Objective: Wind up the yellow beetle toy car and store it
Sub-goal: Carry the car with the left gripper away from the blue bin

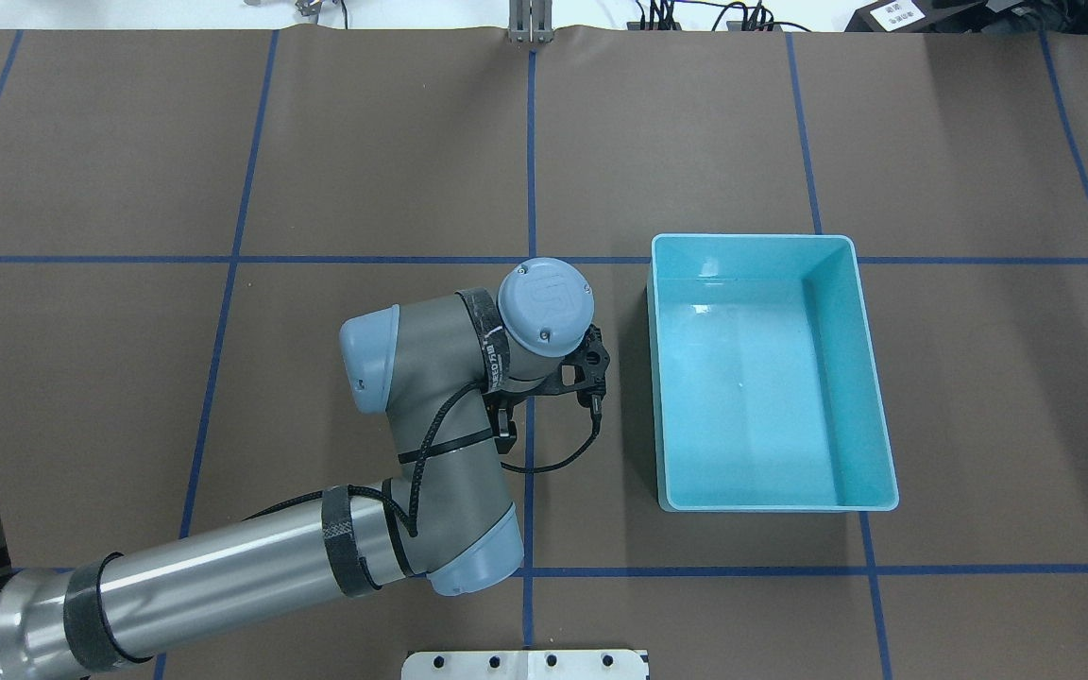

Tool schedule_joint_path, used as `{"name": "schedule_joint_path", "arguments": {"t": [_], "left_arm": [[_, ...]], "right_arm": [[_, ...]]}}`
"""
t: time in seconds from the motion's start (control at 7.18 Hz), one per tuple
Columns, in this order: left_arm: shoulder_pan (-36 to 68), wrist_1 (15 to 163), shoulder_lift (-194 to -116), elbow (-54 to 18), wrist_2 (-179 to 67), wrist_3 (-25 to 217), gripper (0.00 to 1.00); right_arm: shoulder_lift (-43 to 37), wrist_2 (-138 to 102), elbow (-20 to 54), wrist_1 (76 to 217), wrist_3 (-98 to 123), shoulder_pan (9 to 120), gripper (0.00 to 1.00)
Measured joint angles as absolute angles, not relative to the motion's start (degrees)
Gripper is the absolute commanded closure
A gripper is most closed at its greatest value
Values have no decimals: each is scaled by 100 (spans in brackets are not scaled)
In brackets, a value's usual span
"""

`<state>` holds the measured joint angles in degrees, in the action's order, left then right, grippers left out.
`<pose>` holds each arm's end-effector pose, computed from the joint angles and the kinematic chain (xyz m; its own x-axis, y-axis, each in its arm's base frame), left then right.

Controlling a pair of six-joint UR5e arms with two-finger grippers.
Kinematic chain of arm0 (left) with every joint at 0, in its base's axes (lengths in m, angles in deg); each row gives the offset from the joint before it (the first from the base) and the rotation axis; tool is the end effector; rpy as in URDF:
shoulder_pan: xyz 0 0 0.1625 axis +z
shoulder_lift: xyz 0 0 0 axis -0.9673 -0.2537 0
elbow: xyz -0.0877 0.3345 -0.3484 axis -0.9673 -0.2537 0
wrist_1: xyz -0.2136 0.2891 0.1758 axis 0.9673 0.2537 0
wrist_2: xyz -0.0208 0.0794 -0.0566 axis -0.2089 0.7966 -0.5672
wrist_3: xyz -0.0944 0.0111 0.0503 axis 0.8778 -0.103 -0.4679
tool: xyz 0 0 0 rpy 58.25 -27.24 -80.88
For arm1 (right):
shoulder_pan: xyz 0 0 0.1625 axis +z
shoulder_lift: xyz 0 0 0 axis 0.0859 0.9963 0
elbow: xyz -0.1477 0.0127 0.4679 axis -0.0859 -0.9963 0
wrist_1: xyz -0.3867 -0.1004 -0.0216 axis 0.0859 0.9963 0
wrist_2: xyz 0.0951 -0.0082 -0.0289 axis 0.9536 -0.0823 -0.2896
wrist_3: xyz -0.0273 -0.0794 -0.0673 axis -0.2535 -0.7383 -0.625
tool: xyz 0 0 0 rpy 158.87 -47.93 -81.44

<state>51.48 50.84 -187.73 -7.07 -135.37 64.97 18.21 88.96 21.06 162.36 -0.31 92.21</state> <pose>0.6929 -0.4296 0.2450 0.0766 0.9970 -0.0084 -0.8386 0.0690 0.5404 0.0419 -0.4770 0.6892 0.7678 -0.0172 0.6405 0.0011 0.9997 0.0255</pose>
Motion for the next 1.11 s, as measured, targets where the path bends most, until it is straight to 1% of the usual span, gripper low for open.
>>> {"name": "schedule_joint_path", "arguments": {"t": [0.14,0.28,0.42,0.56,0.7,0.84,1.11], "left_arm": [[5149,5081,-18781,-683,-13535,6500,0],[5149,5083,-18787,-659,-13535,6492,7],[5149,5085,-18789,-639,-13534,6477,50],[5149,5083,-18790,-627,-13532,6467,66],[5148,5080,-18793,-624,-13529,6465,88],[5149,5077,-18794,-623,-13527,6463,100],[5133,5070,-18773,-749,-13524,6473,100]], "right_arm": [[1820,8896,2107,16235,-30,9221,0],[1820,8896,2107,16235,-24,9221,0],[1821,8896,2107,16235,-22,9221,0],[1823,8896,2107,16235,-27,9221,0],[1822,8896,2107,16235,-28,9221,0],[1821,8896,2107,16235,-27,9221,0],[1825,8898,2109,16240,-31,9221,0]]}}
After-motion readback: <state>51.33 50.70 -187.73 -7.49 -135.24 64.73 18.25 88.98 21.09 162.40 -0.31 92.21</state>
